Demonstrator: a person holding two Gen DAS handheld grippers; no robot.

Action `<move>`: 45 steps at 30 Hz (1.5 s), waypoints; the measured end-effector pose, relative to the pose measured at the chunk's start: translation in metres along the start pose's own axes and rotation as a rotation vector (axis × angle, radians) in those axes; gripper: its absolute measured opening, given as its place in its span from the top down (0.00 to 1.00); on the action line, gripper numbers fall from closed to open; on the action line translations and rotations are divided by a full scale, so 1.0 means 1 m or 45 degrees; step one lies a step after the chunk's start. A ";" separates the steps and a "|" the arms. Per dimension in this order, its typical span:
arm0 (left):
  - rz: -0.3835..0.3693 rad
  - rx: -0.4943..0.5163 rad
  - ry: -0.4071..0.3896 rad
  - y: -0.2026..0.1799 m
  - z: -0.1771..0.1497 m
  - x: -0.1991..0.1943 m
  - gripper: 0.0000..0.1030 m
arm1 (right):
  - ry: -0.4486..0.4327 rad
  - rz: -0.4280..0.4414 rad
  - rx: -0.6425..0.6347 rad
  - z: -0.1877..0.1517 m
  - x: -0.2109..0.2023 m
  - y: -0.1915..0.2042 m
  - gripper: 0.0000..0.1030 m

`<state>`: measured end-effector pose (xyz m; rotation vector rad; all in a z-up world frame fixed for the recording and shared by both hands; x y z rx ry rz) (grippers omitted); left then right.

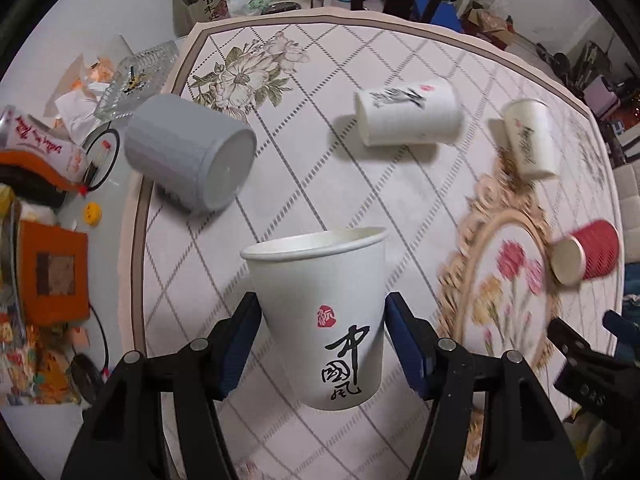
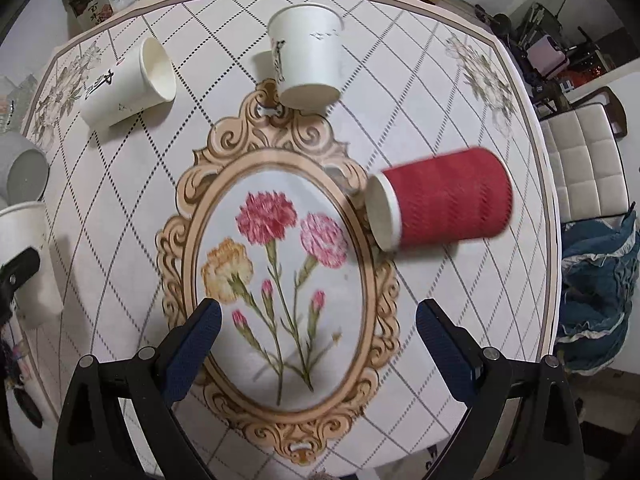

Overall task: Flip cup upright
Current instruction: 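Lift the white cup with the left gripper and carry it toward the right gripper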

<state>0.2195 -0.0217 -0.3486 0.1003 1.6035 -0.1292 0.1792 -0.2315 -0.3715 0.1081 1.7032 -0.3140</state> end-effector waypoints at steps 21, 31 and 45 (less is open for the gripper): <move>-0.156 0.013 0.234 -0.107 -0.101 0.052 0.41 | 0.132 0.007 0.098 -0.120 0.064 -0.111 0.04; -0.068 0.041 0.289 -0.126 -0.107 0.088 0.35 | 0.178 0.004 0.182 -0.142 0.085 -0.144 0.04; -0.067 0.047 0.288 -0.121 -0.108 0.093 0.05 | 0.152 -0.010 0.196 -0.137 0.078 -0.154 0.04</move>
Point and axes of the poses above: each gripper's, at about its wrist camera, not at the fingertips, and x roughly the way its jaws point, y to its left, z to its top, the point moved 8 cm from there along x, roughly the way its jaws point, and after that the axes turned 10 degrees about y, right-handed, at the moved point
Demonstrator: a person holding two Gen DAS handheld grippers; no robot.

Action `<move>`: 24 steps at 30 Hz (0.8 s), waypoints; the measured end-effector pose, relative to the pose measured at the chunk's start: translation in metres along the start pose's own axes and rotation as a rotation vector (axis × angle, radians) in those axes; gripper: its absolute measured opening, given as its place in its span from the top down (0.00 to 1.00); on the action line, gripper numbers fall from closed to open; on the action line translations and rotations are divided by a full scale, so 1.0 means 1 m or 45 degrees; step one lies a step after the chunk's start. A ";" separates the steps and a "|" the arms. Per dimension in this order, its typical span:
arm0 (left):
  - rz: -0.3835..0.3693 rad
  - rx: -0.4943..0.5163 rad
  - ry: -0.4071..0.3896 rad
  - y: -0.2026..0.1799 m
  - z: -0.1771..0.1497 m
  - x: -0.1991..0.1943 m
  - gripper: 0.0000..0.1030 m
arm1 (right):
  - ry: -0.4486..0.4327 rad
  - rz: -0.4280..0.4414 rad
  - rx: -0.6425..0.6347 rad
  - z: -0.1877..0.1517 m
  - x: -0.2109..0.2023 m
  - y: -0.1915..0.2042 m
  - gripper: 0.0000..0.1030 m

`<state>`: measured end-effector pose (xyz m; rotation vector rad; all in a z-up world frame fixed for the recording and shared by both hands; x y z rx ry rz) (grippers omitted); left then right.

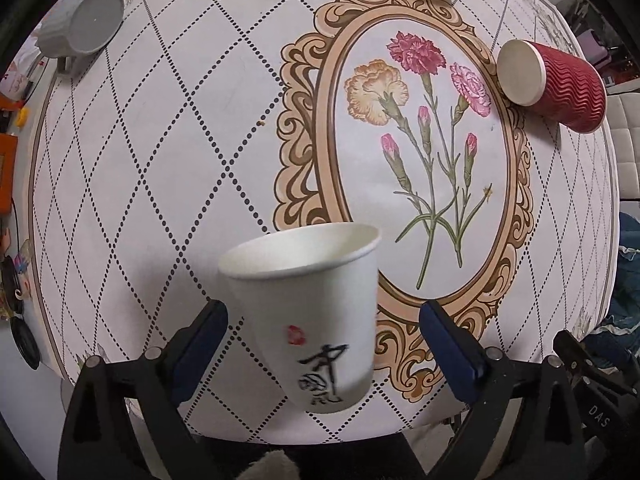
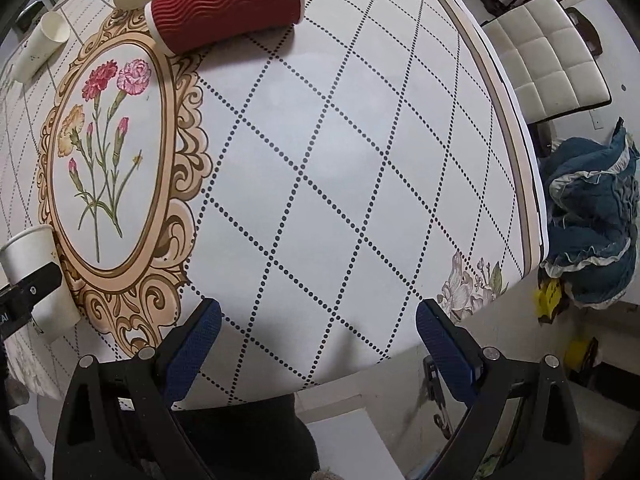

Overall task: Flip cup upright
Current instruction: 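Lift the white cup with the left gripper and carry it toward the right gripper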

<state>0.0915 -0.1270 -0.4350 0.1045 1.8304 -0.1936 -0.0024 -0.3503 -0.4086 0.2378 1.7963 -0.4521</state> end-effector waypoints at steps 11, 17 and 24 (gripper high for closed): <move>0.010 -0.004 -0.048 0.001 -0.012 -0.022 0.05 | -0.049 0.001 -0.029 -0.001 -0.017 0.010 0.04; 0.012 -0.017 -0.074 0.001 -0.020 -0.033 0.05 | -0.071 0.004 -0.032 -0.008 -0.025 0.013 0.04; 0.067 -0.044 -0.199 0.016 -0.046 -0.075 0.05 | -0.099 0.033 -0.024 -0.019 -0.039 0.015 0.04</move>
Point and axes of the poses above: each gripper's, at about its wrist camera, not at the fingertips, and x roughly the way its jaws point, y to its left, z to its top, the point moved 8 cm from there along x, roughly the way its jaws point, and after that the axes turned 10 degrees about y, right-handed, at the moved point
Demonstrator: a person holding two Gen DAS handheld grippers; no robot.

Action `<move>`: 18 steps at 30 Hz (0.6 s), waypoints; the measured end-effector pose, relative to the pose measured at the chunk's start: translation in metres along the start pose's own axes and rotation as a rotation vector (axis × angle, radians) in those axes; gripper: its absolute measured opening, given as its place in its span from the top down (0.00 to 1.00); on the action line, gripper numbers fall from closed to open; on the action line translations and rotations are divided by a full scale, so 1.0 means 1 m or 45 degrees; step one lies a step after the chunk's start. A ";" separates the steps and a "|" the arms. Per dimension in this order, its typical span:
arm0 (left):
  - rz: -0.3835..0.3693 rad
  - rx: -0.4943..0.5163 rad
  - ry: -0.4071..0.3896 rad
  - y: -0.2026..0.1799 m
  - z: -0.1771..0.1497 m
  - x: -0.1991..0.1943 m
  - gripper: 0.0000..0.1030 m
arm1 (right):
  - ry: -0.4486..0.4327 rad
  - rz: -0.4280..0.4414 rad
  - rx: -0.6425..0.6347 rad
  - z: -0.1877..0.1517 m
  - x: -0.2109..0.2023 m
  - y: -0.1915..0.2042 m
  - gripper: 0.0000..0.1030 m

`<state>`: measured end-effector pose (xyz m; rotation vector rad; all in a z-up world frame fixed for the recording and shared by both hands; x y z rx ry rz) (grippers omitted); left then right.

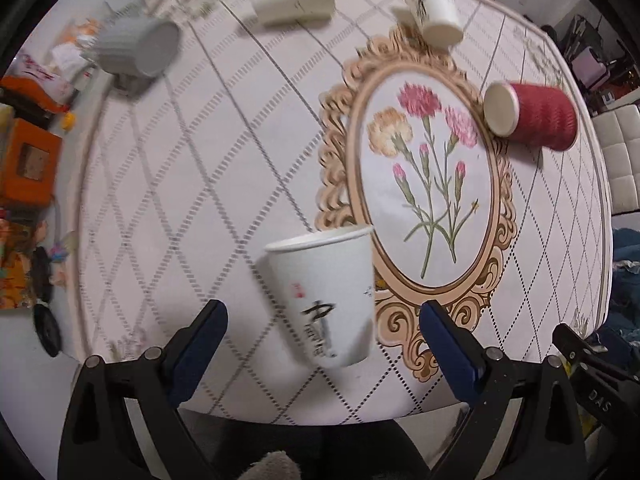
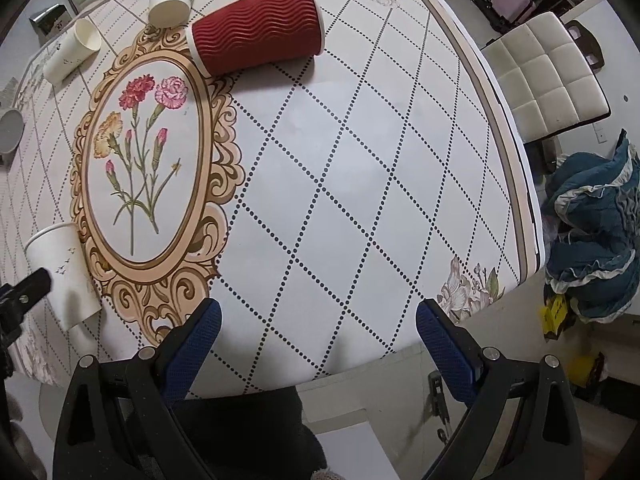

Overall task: Flip cup upright
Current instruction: 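Lift the white cup with the left gripper and carry it toward the right gripper, then close the right gripper on the white cup while the left gripper releases it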

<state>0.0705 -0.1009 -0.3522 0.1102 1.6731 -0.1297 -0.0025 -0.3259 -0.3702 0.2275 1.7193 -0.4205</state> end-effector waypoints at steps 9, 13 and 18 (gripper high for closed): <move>0.147 -0.142 -0.217 0.081 -0.003 -0.057 0.05 | -0.033 0.110 -0.081 -0.008 -0.017 0.035 0.04; 0.194 -0.202 -0.238 0.124 -0.006 -0.058 0.05 | -0.055 0.141 -0.158 -0.010 -0.035 0.072 0.04; 0.233 -0.226 -0.164 0.168 -0.005 -0.024 0.05 | -0.065 0.111 -0.282 -0.003 -0.049 0.136 0.04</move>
Point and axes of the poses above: each gripper's, at about its wrist camera, not at the fingertips, and x roughly the way its jaws point, y to its left, z to its top, the point moved 8 cm from there along x, roughly the way its jaws point, and after that the axes turned 10 degrees about y, right-handed, at the moved point
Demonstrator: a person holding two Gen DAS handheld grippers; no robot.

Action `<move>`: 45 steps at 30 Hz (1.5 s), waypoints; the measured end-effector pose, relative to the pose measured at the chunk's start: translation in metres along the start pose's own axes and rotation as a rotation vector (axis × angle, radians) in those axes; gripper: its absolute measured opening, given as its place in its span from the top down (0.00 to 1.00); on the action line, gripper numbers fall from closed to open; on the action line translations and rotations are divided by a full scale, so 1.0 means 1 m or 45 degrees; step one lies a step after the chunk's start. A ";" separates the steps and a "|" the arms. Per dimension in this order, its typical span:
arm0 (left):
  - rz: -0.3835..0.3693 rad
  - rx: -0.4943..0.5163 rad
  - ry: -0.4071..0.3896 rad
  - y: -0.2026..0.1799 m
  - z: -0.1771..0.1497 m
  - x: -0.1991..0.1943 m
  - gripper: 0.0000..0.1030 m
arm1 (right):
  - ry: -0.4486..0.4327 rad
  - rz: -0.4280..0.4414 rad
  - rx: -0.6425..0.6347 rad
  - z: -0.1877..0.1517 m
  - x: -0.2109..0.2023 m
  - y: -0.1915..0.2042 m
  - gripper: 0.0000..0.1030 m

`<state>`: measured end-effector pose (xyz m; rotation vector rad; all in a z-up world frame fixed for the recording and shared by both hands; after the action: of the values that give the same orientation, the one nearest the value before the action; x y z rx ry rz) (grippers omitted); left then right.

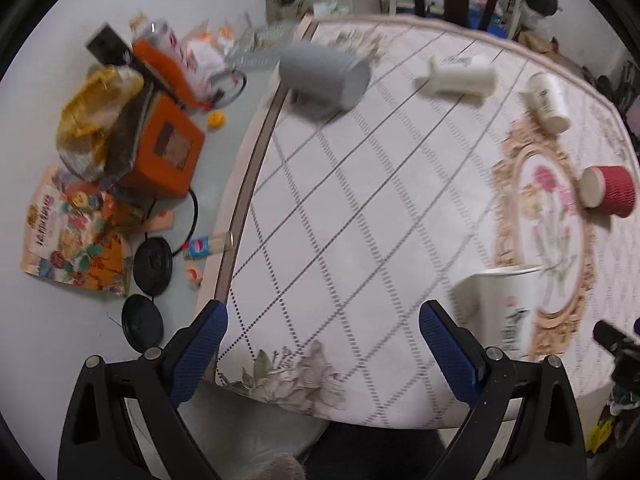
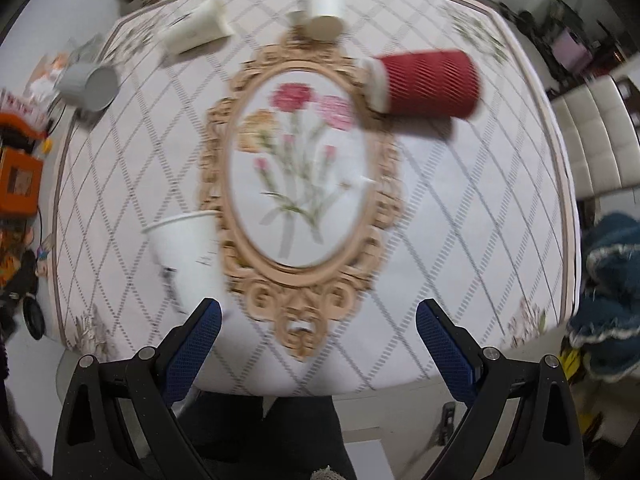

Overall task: Flip cup upright
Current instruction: 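Close the right gripper on the white cup while the left gripper releases it, then rotate the white cup rim-up with the right gripper and lower it onto the flower oval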

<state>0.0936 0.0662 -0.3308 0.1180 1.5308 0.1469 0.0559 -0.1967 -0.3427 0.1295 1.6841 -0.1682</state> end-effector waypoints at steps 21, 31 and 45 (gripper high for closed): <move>-0.044 0.025 0.238 0.033 0.004 0.099 0.05 | 0.152 -0.119 -0.217 0.040 0.068 0.119 0.36; -0.120 0.067 0.277 0.011 0.014 0.093 0.05 | 0.059 -0.013 -0.123 0.058 0.047 0.114 0.38; -0.230 0.084 0.266 -0.030 0.093 0.095 0.05 | -0.623 0.115 0.100 0.154 -0.010 0.092 0.38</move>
<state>0.1904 0.0545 -0.4263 0.0164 1.7470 -0.0367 0.2243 -0.1348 -0.3534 0.2054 1.1823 -0.1814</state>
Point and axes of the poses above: each gripper's, at about its wrist camera, not at the fingertips, and x roughly the way its jaws point, y to its left, z to its top, the point moved 8 cm from there along x, roughly the way its jaws point, and after that the axes turned 10 degrees about y, right-handed, at the moved point
